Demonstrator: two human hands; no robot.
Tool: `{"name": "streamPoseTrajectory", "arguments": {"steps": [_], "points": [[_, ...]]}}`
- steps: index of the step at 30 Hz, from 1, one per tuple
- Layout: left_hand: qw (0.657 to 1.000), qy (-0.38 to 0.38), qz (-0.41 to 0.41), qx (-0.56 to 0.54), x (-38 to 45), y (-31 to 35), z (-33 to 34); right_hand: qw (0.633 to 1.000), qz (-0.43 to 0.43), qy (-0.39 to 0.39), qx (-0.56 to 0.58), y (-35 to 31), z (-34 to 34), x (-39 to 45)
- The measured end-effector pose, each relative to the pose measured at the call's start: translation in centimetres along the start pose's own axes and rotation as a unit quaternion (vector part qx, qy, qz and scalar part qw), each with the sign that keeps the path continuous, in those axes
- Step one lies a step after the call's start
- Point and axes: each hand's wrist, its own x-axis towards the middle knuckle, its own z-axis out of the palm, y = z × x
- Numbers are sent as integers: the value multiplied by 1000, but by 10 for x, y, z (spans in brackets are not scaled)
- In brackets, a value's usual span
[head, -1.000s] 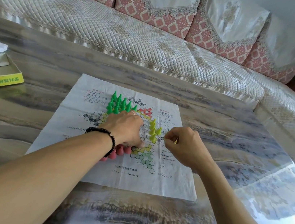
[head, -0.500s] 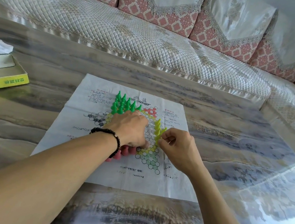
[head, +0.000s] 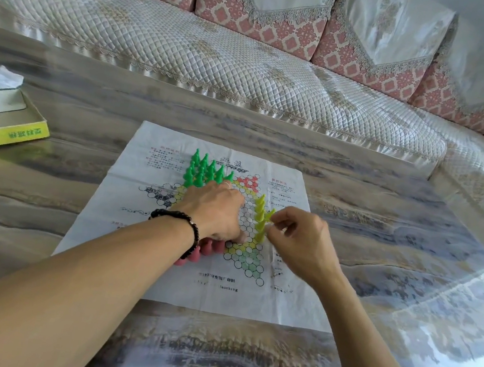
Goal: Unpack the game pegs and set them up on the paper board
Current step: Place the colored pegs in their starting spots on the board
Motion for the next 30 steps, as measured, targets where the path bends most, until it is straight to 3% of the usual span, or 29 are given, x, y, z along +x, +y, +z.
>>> {"name": "streamPoseTrajectory", "arguments": {"steps": [4,11,20,24,27,30], "points": [[1000,-5,-2,-10,0,0,-1,996,33,81,-3,8,-30,16],[1000,-2,-3,-6,0,0,-2,985,33,-61,-155,31,-34,51],[1000,1,3,-6,1,-1,0,955,-19,-143,-260,33,-23,62],[1000,0,3,-6,0,-1,-1,965,-31,-107,-239,33,-24,65],[1000,-1,5,-4,0,0,-2,988,-12,-54,-141,29,-25,70],[1000,-2,6,-4,-1,0,-2,997,13,-48,-64,22,-23,75]]}}
